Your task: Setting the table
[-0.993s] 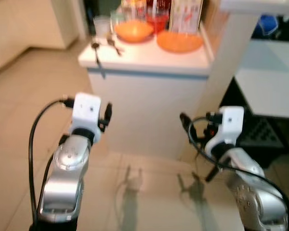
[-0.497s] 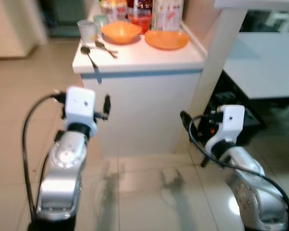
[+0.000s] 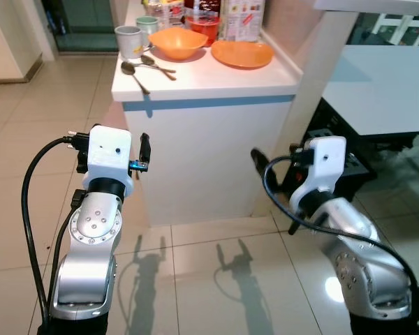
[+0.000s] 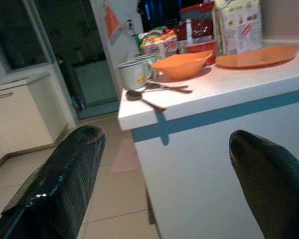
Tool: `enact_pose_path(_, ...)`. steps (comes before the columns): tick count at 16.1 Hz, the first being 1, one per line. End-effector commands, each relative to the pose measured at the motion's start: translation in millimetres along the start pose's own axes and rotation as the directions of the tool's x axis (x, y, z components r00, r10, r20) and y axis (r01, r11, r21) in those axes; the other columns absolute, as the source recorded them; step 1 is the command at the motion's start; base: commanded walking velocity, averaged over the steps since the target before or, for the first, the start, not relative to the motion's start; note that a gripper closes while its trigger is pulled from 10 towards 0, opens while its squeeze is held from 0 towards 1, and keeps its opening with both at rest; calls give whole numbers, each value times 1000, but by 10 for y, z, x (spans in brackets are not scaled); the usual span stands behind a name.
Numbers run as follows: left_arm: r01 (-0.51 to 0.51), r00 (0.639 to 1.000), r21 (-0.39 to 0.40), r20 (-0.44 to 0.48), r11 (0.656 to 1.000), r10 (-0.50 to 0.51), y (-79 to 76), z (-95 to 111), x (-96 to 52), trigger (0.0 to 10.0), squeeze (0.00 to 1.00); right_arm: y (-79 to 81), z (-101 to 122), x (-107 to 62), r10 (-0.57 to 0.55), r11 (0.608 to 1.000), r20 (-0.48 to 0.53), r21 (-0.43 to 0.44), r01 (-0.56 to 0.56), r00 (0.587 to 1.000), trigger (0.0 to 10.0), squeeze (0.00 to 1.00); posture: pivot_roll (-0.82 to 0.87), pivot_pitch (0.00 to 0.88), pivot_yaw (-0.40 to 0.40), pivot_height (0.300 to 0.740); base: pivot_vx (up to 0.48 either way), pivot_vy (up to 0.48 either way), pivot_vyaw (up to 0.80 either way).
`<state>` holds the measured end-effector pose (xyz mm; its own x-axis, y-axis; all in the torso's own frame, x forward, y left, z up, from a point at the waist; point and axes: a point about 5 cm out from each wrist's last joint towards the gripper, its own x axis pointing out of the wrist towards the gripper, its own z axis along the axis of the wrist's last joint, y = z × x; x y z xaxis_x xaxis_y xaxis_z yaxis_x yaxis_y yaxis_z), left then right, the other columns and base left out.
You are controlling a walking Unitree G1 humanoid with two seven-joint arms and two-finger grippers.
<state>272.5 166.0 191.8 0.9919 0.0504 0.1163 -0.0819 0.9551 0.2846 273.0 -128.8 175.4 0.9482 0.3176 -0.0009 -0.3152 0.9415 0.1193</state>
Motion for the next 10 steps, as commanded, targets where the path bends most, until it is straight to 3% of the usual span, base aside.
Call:
enact_pose_path(1, -3, 1000, 4, 12, 1000, 2, -6, 17, 2, 10000, 0, 19, 14, 34, 16, 1000, 3, -8, -16, 1000, 10000, 0, 44, 0, -45, 740, 469, 0, 800)
enact_pose_path(10, 11, 1000, 36, 27, 999, -12, 5, 36, -4, 10000, 0, 51, 13, 86, 63, 998, -5, -22, -63, 998, 10000, 0, 57, 0, -55, 740, 468, 0, 800)
